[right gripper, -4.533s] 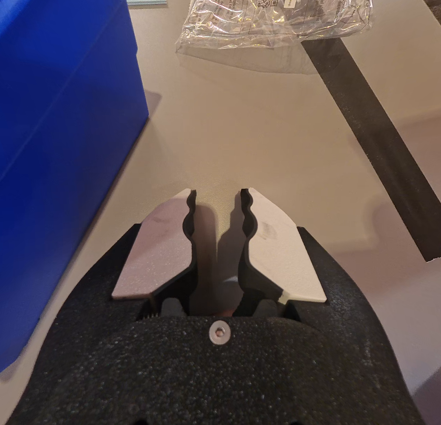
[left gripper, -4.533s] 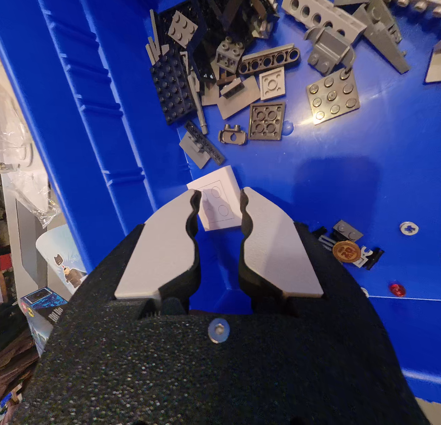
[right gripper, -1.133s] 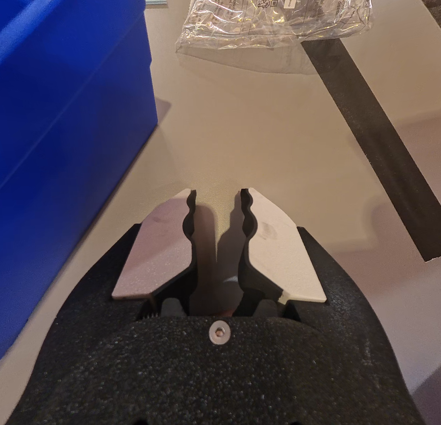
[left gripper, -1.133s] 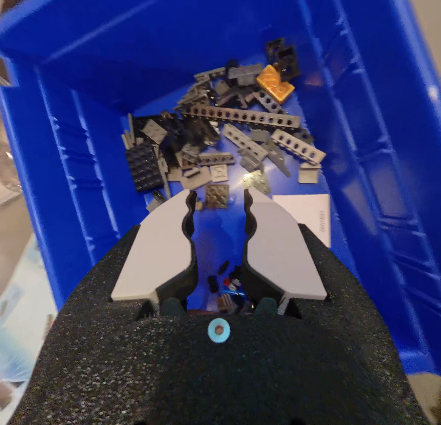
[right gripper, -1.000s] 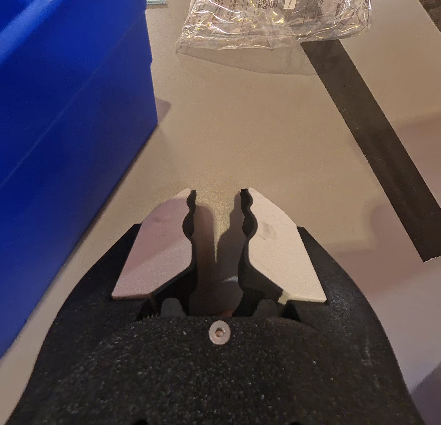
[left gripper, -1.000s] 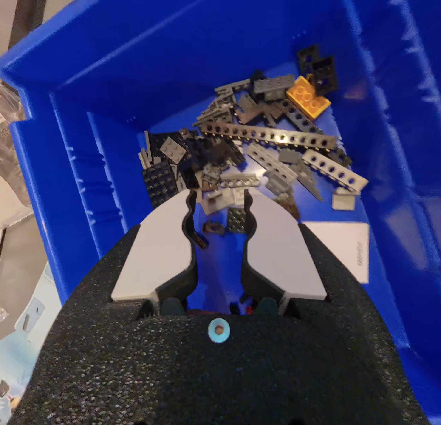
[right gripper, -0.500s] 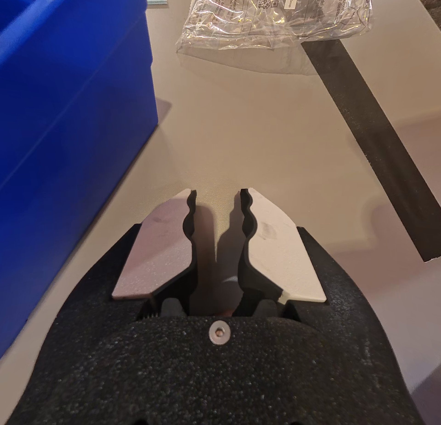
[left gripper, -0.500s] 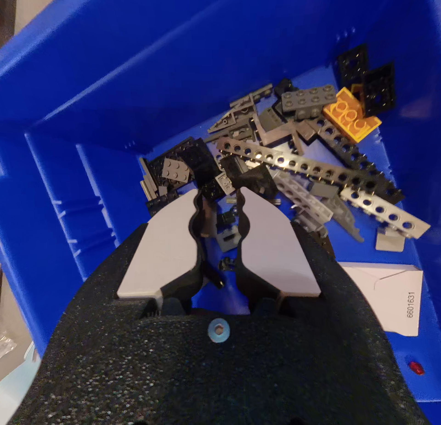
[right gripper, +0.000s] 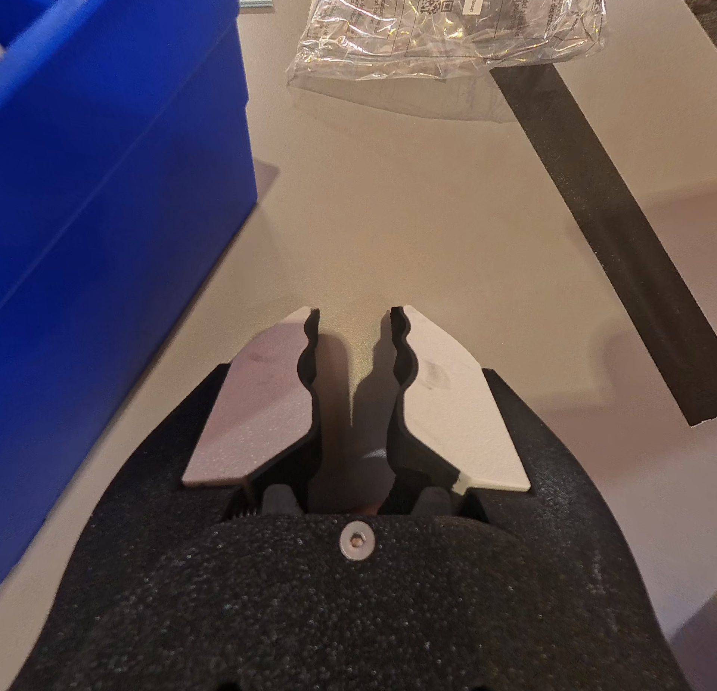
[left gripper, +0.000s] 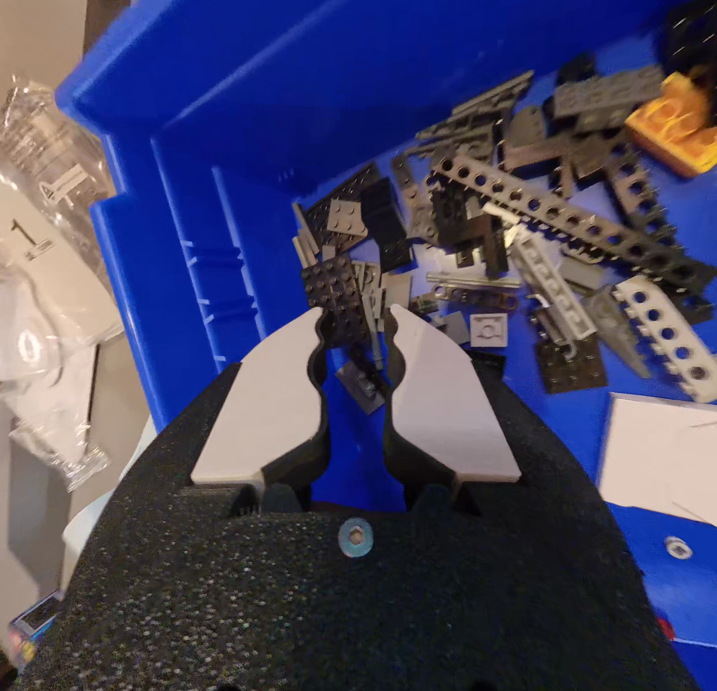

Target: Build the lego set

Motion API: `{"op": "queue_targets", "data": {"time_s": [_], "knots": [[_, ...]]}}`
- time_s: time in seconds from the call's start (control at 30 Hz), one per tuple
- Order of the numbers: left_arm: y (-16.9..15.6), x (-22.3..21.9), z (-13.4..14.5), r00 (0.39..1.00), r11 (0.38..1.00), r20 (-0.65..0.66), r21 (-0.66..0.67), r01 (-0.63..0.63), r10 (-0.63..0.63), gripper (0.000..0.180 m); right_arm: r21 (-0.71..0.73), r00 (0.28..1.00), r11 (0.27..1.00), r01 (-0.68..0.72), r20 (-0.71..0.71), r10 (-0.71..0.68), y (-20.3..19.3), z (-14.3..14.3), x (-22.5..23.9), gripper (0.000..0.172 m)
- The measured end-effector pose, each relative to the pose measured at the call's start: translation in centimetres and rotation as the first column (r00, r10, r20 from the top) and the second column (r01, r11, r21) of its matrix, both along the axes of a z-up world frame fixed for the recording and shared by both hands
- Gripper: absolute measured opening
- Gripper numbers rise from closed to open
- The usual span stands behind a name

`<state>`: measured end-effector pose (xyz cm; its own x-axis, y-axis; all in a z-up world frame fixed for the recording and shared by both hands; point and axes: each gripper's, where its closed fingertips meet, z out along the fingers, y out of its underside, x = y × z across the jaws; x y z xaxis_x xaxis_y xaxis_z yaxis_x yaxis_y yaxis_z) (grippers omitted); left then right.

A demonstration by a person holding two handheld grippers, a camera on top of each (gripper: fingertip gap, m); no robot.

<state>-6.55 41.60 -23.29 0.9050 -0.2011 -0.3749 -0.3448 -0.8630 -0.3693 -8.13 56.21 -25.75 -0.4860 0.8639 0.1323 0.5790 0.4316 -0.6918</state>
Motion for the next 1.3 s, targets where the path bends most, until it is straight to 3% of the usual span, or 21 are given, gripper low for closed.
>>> {"op": "queue_targets", "data": {"time_s": [0.17, 0.3, 0.53, 0.77, 0.87, 1.03, 1.3], "knots": [[0.2, -1.3, -0.5, 0.991, 0.999, -0.127, -0.025, -0.032, 0.029, 0.019, 0.003, 1.0, 1.0, 0.0, -0.002, 0.0, 0.0, 0.0, 0.0, 0.037], [0.1, -1.5, -0.9, 0.972, 0.998, -0.233, -0.07, -0.005, -0.011, 0.022, 0.002, 1.0, 1.0, -0.001, -0.001, 0.001, 0.0, 0.0, 0.0, 0.037], [0.5, -1.6, -0.7, 0.95, 0.995, -0.306, -0.092, 0.039, -0.065, 0.025, 0.003, 1.0, 1.0, 0.0, -0.002, 0.0, 0.0, 0.0, 0.0, 0.037], [1.2, -2.8, 0.7, 0.931, 0.998, -0.364, -0.053, 0.014, -0.033, 0.03, 0.004, 1.0, 1.0, 0.0, -0.003, 0.0, 0.0, 0.0, 0.0, 0.037], [1.3, -3.5, 1.8, 0.913, 1.0, -0.407, -0.024, 0.001, -0.011, 0.022, 0.004, 1.0, 1.0, 0.0, -0.003, 0.0, 0.0, 0.0, 0.0, 0.037], [1.1, -3.8, 1.9, 0.908, 0.999, -0.418, -0.033, 0.006, -0.019, 0.02, 0.005, 1.0, 1.0, 0.0, -0.004, 0.0, 0.0, 0.0, 0.0, 0.037], [-0.8, -2.6, 0.4, 0.944, 0.987, -0.312, -0.143, 0.068, -0.11, 0.029, 0.003, 1.0, 1.0, -0.001, -0.003, 0.001, 0.0, 0.0, 0.0, 0.037]]}}
